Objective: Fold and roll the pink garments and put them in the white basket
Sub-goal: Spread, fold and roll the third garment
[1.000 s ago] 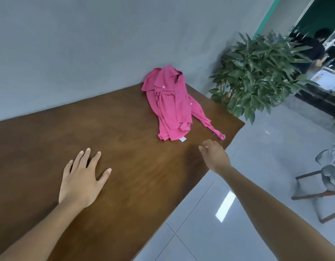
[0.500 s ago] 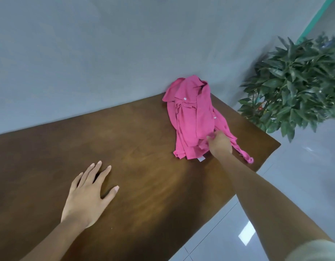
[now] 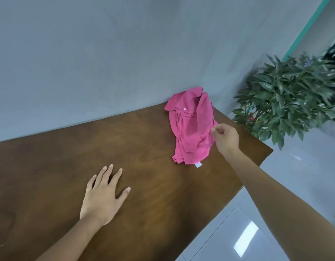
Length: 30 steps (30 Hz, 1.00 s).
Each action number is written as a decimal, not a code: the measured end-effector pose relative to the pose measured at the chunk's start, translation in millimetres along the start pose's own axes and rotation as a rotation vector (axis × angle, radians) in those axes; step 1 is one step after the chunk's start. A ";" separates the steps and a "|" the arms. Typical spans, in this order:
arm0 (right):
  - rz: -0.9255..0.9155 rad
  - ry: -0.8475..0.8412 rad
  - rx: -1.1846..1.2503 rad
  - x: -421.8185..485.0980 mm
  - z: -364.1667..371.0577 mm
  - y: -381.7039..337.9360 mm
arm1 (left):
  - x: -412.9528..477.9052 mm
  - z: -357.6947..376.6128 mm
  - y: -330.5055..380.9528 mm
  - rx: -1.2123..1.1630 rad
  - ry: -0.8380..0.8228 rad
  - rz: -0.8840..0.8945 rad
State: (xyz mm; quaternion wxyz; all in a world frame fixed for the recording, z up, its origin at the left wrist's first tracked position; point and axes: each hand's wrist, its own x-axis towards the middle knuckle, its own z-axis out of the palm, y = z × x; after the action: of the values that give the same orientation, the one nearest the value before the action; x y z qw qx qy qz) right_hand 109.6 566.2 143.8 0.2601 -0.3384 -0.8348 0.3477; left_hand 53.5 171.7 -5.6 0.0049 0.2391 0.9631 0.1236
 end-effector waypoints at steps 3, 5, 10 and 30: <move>-0.059 0.019 0.019 -23.5 -7.6 -30.3 | -1.0 -4.8 -3.3 -0.057 -0.034 0.019; -0.101 0.028 0.018 -41.4 -10.4 -52.7 | -1.5 -8.4 -6.8 -0.147 -0.069 0.043; -0.219 0.061 -0.027 -90.1 -17.8 -118.9 | -2.1 -26.2 -32.2 -0.550 -0.156 0.114; -0.508 -0.391 0.079 -251.1 104.1 -343.8 | -70.0 -215.2 -234.3 -0.677 0.237 0.108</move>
State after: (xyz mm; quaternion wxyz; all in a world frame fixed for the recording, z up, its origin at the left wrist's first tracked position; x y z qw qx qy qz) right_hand 67.4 154.8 289.1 0.1862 -0.0357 -0.9126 0.3621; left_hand -6.9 -111.7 143.2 -0.0346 0.2585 0.8473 0.4626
